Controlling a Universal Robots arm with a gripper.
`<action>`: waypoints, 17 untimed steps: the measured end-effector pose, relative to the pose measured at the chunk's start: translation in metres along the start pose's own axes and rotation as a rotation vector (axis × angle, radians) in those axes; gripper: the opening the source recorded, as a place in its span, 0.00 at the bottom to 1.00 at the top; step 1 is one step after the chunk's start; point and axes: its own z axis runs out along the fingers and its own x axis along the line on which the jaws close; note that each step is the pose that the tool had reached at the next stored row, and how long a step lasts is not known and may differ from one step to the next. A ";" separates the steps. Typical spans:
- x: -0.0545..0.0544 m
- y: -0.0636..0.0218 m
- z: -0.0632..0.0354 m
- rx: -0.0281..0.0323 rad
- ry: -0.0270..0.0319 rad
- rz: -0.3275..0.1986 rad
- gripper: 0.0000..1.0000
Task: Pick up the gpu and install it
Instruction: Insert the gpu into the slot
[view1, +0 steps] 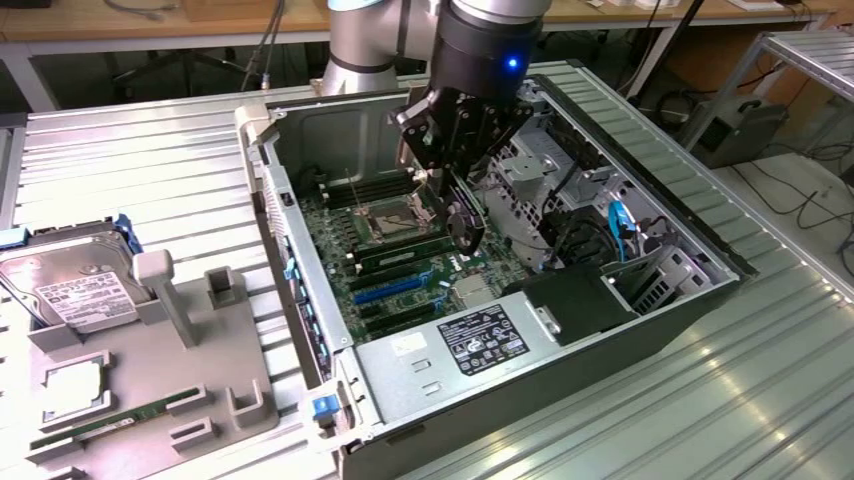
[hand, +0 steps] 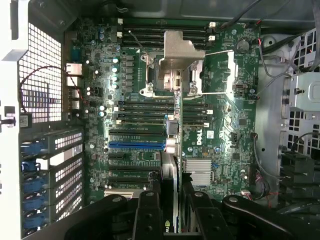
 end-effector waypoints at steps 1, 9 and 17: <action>0.000 0.0000 0.0000 0.0000 0.0000 -0.019 0.26; 0.000 0.0000 0.0020 -0.0009 0.0010 -0.252 0.26; 0.000 0.0000 0.0045 -0.0017 0.0018 -0.436 0.26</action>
